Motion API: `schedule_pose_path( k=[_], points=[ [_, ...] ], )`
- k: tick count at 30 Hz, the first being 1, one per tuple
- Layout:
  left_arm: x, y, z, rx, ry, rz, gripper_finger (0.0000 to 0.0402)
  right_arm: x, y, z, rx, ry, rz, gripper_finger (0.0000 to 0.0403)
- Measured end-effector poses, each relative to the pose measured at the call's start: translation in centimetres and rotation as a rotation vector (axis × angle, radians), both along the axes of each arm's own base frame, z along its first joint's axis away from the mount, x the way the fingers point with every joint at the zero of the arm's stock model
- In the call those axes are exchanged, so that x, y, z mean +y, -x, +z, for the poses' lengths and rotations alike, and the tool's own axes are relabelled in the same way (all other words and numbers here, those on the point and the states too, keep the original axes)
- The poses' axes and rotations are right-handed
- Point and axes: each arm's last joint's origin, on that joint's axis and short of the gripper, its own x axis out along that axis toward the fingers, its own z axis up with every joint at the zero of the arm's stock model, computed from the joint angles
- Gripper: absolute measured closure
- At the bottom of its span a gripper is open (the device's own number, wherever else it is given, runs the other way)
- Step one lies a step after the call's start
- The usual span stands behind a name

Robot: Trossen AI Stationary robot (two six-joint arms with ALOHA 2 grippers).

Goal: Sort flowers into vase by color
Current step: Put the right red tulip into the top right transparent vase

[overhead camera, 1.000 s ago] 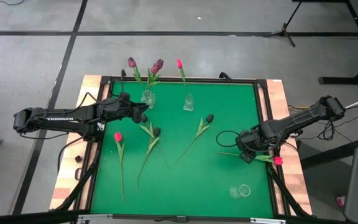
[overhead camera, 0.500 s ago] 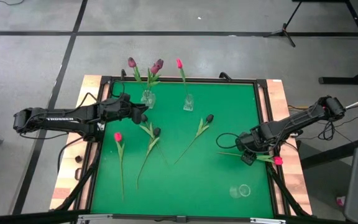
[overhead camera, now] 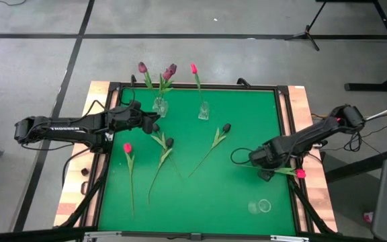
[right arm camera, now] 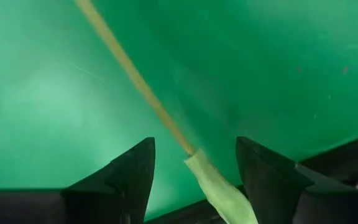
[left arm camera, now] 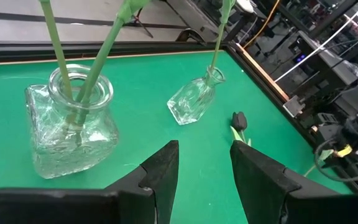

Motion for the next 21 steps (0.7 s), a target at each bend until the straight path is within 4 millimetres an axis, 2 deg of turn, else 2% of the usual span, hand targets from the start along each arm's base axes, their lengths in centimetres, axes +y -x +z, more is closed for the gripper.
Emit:
schedule_pose_path(
  k=[2,5,12,14,18,21],
  points=[
    [0.0,0.0,0.0,0.001,0.000,0.000,0.0258,0.0,0.0,-0.4,0.047,0.008,-0.001,0.0193],
    [0.0,0.0,0.0,0.004,0.001,0.000,0.0258,0.1,-0.1,-0.8,0.078,0.000,-0.004,0.0235],
    [0.0,0.0,-0.1,0.005,0.000,0.000,0.0258,0.3,-0.4,-0.7,0.088,-0.023,-0.013,0.0377],
    [0.0,0.0,0.0,0.005,0.000,0.000,0.0258,0.4,-0.7,-0.4,0.074,-0.026,-0.013,0.0387],
    [0.0,0.0,0.0,0.005,0.000,0.000,0.0258,0.5,-1.2,0.5,0.070,-0.001,-0.017,0.0371],
    [0.0,0.0,0.0,0.005,0.000,0.000,0.0258,0.5,-1.4,1.7,0.099,0.040,-0.025,0.0385]
  ],
)
